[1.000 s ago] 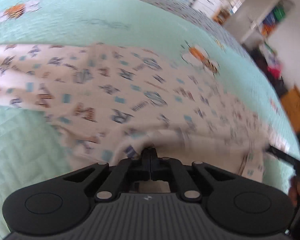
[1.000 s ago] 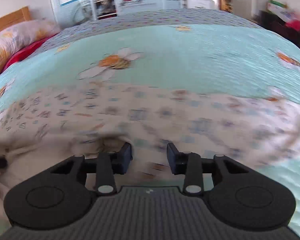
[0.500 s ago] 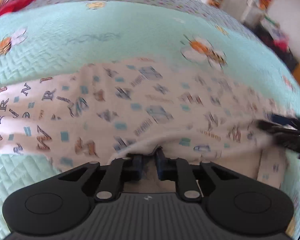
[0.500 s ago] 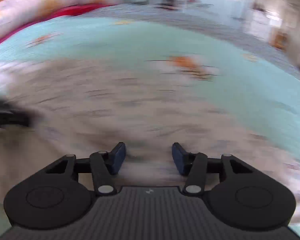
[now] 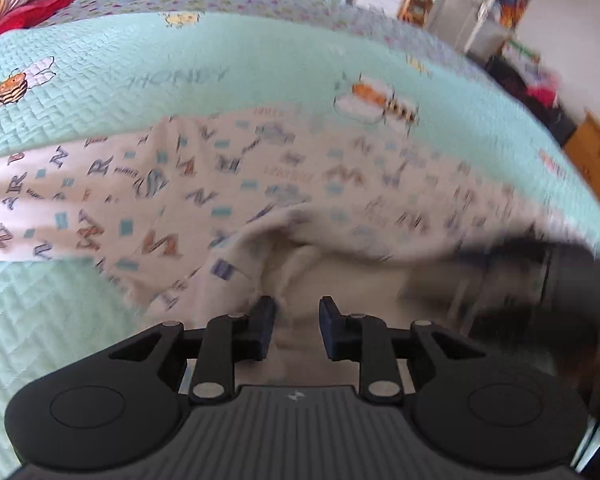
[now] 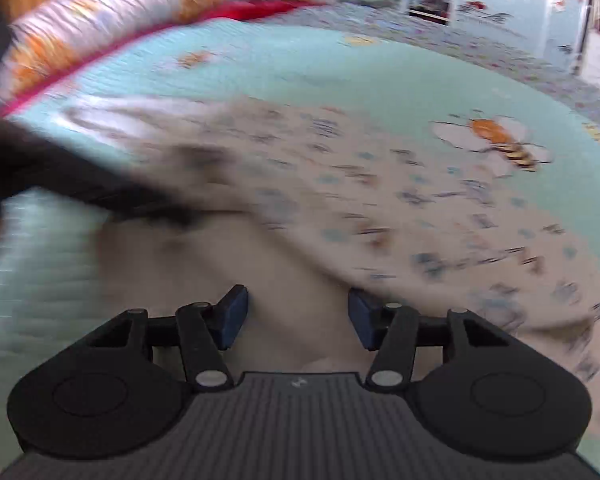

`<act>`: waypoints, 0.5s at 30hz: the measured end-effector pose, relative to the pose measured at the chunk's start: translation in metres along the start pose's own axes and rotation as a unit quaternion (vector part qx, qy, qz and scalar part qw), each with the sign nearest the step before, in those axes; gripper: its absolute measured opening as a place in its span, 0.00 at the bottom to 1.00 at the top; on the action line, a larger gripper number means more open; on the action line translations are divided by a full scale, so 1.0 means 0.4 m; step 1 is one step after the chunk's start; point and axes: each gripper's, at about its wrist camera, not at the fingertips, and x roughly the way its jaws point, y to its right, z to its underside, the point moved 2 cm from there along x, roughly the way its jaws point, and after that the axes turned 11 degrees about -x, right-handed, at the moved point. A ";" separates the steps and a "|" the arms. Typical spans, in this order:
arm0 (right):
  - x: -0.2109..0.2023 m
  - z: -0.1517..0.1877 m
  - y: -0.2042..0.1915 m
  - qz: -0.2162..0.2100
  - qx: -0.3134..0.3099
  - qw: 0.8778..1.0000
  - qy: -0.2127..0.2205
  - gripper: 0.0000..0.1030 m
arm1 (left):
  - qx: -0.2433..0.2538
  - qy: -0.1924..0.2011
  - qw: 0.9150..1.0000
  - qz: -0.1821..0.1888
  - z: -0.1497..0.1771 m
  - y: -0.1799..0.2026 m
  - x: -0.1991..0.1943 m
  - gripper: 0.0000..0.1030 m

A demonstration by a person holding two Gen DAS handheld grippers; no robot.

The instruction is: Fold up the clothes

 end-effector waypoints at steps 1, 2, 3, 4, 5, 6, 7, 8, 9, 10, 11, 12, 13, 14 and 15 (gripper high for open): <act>0.011 0.003 0.054 0.032 0.027 0.999 0.002 0.55 | -0.005 -0.001 1.000 -0.001 -0.002 -0.014 0.006 0.21; 0.008 0.013 0.125 0.080 0.069 0.994 -0.004 0.54 | -0.013 -0.001 1.000 0.001 -0.005 -0.025 0.007 0.14; -0.007 0.031 0.201 0.116 0.122 0.986 -0.006 0.52 | -0.025 0.001 1.000 0.007 -0.008 -0.033 0.005 0.13; -0.033 0.055 0.263 0.113 0.182 0.977 0.001 0.40 | -0.036 0.004 0.999 0.012 -0.011 -0.040 0.003 0.13; -0.062 0.080 0.309 0.089 0.242 0.966 0.012 0.37 | -0.044 0.007 0.999 0.016 -0.012 -0.043 -0.001 0.13; -0.089 0.099 0.334 0.073 0.277 0.958 0.021 0.37 | -0.045 0.011 0.999 0.019 -0.009 -0.039 -0.009 0.13; -0.115 0.108 0.326 0.066 0.278 0.958 0.027 0.37 | -0.044 0.015 0.999 0.021 -0.004 -0.033 -0.018 0.15; -0.133 0.113 0.308 0.057 0.272 0.960 0.031 0.39 | -0.042 0.019 0.999 0.025 0.003 -0.027 -0.030 0.19; -0.139 0.109 0.272 0.045 0.255 0.965 0.034 0.42 | -0.039 0.024 0.999 0.030 0.012 -0.022 -0.044 0.23; -0.144 0.106 0.236 0.032 0.239 0.970 0.037 0.50 | -0.035 0.027 0.998 0.034 0.021 -0.018 -0.058 0.24; -0.150 0.103 0.199 0.019 0.222 0.974 0.039 0.55 | -0.032 0.030 0.998 0.037 0.030 -0.014 -0.070 0.25; -0.155 0.099 0.163 0.007 0.205 0.978 0.042 0.56 | -0.027 0.034 0.998 0.036 0.039 -0.011 -0.082 0.25; -0.161 0.096 0.127 -0.006 0.188 0.981 0.045 0.57 | -0.020 0.039 0.999 0.030 0.046 -0.012 -0.093 0.25; -0.156 0.088 0.093 -0.017 0.169 0.984 0.046 0.57 | -0.020 0.042 0.999 0.021 0.047 -0.023 -0.101 0.25; -0.134 0.072 0.061 -0.027 0.145 0.988 0.046 0.58 | -0.025 0.044 0.999 0.011 0.045 -0.040 -0.108 0.25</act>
